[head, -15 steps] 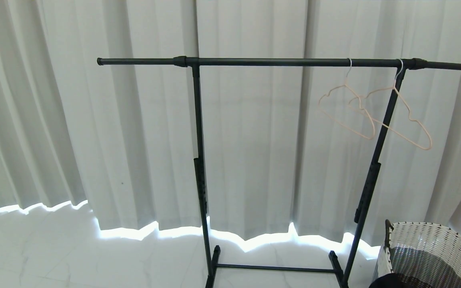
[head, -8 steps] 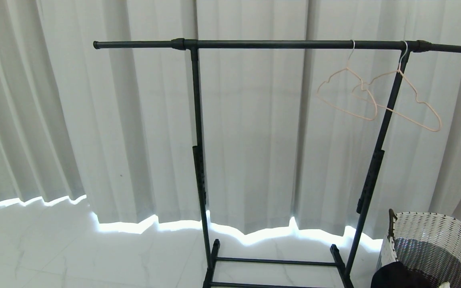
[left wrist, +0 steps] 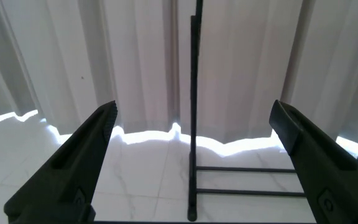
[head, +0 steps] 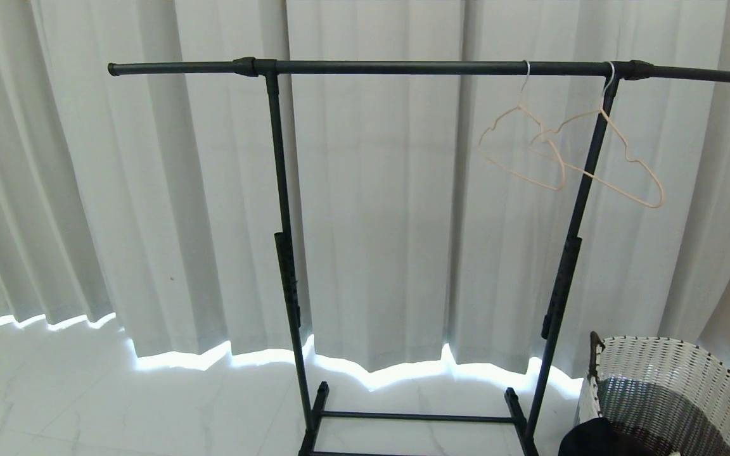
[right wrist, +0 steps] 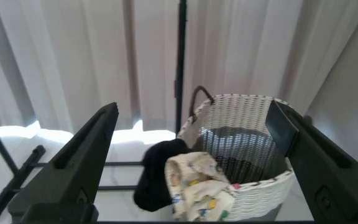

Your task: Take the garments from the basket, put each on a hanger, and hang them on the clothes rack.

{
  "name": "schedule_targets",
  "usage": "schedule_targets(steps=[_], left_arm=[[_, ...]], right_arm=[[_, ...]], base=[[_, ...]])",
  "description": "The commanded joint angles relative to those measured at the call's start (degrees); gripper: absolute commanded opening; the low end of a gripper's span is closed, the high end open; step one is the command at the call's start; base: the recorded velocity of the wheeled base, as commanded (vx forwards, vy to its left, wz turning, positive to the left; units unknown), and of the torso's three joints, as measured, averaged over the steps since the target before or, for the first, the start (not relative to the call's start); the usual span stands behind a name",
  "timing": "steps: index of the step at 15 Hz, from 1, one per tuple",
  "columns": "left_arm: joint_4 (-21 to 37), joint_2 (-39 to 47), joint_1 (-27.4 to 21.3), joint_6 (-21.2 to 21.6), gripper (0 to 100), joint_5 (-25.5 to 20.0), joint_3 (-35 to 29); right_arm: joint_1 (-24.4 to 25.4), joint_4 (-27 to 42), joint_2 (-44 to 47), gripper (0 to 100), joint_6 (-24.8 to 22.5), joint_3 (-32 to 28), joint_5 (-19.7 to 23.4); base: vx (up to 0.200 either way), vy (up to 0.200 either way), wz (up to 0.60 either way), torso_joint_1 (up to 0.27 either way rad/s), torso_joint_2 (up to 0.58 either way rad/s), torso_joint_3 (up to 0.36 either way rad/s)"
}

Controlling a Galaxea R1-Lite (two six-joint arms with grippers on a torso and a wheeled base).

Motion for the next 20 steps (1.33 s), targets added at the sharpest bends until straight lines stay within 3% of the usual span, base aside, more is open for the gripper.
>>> schedule_targets(steps=[1, 3, 13, 16, 20], left_arm=[[0.0, 0.0, 0.0, 0.0, 100, 0.0, 0.0], [0.0, 0.0, 0.0, 0.0, 100, 0.0, 0.0], [0.0, 0.0, 0.0, -3.7, 100, 0.6, 0.0], [0.0, 0.0, 0.0, -3.0, 100, 0.5, 0.0], [0.0, 0.0, 0.0, -2.2, 100, 0.3, 0.0]], right_arm=[[0.0, 0.0, 0.0, 100, -0.1, 0.0, 0.0], [0.0, 0.0, 0.0, 100, -0.2, 0.0, 0.0], [0.0, -0.1, 0.0, 100, 0.9, 0.0, 0.1], [0.0, -0.1, 0.0, 100, 0.6, 0.0, 0.1], [0.0, -0.1, 0.0, 100, 0.8, 0.0, 0.1]], base=[[0.0, -0.2, 0.0, 0.007, 0.01, 0.007], [0.0, -0.2, 0.0, 0.002, 0.0, 0.005], [0.0, 0.0, 0.0, 0.0, 0.0, 0.0], [0.0, 0.2, 0.0, 0.004, 0.0, -0.002], [0.0, 0.0, 0.0, 0.0, 0.0, 0.0]])
